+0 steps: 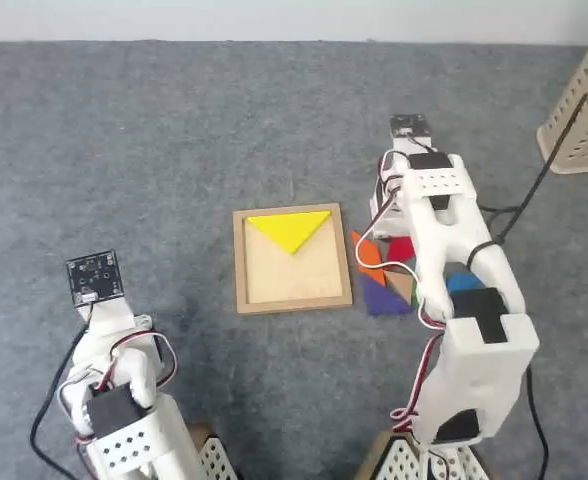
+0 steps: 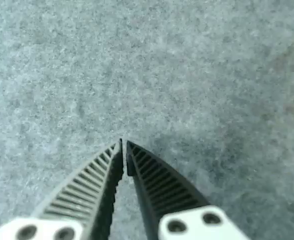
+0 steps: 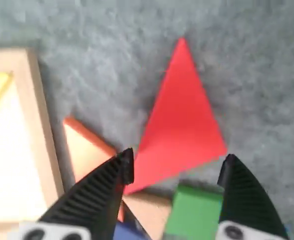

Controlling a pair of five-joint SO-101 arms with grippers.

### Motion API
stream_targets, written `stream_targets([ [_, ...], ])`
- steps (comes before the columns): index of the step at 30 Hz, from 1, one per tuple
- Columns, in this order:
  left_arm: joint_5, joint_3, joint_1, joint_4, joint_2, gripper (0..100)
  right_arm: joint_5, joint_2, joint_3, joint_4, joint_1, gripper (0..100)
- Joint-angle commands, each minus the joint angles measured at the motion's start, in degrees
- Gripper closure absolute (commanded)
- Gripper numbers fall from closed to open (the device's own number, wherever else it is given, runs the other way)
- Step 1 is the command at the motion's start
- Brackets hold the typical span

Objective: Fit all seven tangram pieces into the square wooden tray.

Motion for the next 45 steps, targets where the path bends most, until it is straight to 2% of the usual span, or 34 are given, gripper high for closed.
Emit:
stream_targets([
  [1, 0.5, -0.5, 0.1, 0.2, -0.2, 99, -5.2, 1.2, -2.5, -1.7, -0.5, 66.9],
  [7, 0.5, -0.5, 0.1, 0.2, -0.2, 99, -7.5, 6.1, -7.9, 0.0, 0.1, 66.5],
  [18, 0.5, -0.5, 0.1, 0.2, -0.2, 99, -7.1, 9.6, -9.8, 0.0, 0.2, 66.7],
  [25, 0.5, -0.5, 0.1, 0.2, -0.2, 99, -7.3, 9.6, -9.8, 0.0, 0.2, 75.9],
  [32, 0.5, -0.5, 0.1, 0.2, -0.2, 99, -7.3, 9.0, -9.8, 0.0, 0.7, 80.5],
  [45, 0.5, -0.5, 0.1, 0.2, -0.2, 99, -7.2, -1.6, -7.4, 3.7, 3.7, 81.0],
])
